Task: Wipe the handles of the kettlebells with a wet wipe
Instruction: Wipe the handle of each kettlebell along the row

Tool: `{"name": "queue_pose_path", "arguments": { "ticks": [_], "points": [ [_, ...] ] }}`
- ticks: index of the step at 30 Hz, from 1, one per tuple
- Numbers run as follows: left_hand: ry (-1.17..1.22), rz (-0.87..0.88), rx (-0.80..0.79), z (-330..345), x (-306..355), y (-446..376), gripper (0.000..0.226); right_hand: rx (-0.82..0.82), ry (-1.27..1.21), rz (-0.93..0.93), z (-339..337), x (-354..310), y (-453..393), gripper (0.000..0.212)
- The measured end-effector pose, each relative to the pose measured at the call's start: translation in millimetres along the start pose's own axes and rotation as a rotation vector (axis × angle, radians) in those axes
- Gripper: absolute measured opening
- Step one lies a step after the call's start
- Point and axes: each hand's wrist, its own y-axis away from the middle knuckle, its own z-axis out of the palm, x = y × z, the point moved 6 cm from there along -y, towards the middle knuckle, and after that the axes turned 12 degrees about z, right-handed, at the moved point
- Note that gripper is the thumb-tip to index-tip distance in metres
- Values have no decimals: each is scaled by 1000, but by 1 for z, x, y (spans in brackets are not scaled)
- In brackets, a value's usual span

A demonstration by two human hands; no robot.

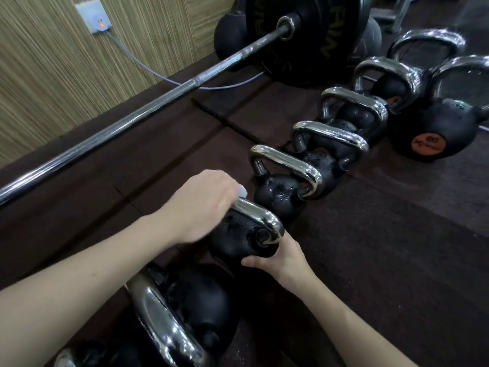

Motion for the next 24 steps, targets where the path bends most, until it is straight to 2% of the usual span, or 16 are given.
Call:
{"name": "queue_pose_path", "arguments": {
  "ticks": [1,2,5,6,9,12,14,16,17,18,20,24],
  "points": [
    [-144,79,-20,0,16,-6,47,12,10,-5,-1,-1,0,109],
    [-186,151,-21,6,32,-6,44,18,8,-7,-1,-2,0,104],
    [-152,277,-48,28,63,5,69,-14,-20,-7,0,-6,5,78],
    [-154,299,-54,29,63,9,73,-16,-20,-13,0,-6,5,76],
    [-21,237,-11,18,34,18,61,4,-12,-11,0,-4,1,94],
    [251,1,172,3,-11,33,52,-1,-41,20,0,-1,0,104],
    [547,-329,218,15,-46,43,41,-12,-56,32,0,2,1,100],
    [869,-657,217,39,-73,51,49,-21,-45,41,0,2,2,90],
    [1040,-731,235,47,-78,51,53,-31,-35,47,0,1,2,86],
    [1124,-720,235,50,-78,49,54,-41,-29,50,0,-1,2,84],
    [1037,-534,221,36,-63,35,46,-47,0,57,-1,-3,1,84],
    [28,172,241,5,2,19,27,-21,59,67,-3,-6,0,83]
  ]
}}
